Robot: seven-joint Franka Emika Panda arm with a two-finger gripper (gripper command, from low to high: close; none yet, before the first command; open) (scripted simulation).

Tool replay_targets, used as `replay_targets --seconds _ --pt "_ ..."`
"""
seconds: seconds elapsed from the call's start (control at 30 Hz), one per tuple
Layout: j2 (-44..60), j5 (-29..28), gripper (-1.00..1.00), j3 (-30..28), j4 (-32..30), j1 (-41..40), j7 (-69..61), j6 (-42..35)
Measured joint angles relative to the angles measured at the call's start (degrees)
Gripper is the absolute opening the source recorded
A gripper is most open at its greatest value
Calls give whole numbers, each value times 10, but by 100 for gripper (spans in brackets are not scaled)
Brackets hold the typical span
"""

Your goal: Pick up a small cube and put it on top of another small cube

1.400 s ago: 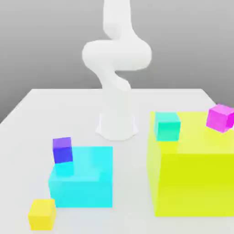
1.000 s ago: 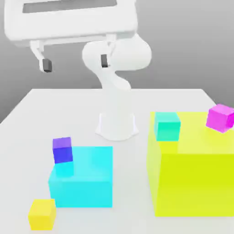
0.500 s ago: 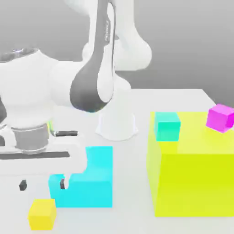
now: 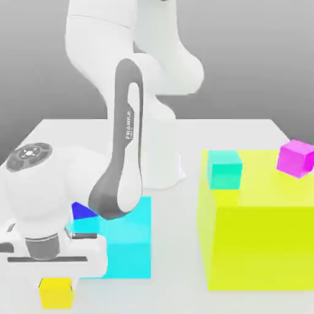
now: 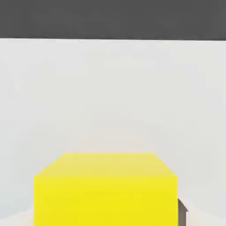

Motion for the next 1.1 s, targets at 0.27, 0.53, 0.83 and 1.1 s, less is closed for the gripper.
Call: replay_targets --seconds 0.27,0.53,0.83,1.1 --pt "-155 -40 -100 21 -23 61 0 -137" --pt "-314 -73 -100 73 -39 152 -26 -279" --pt "-502 -134 -100 160 -60 213 -42 -432" --pt "-499 -143 100 178 -129 221 -45 -356"
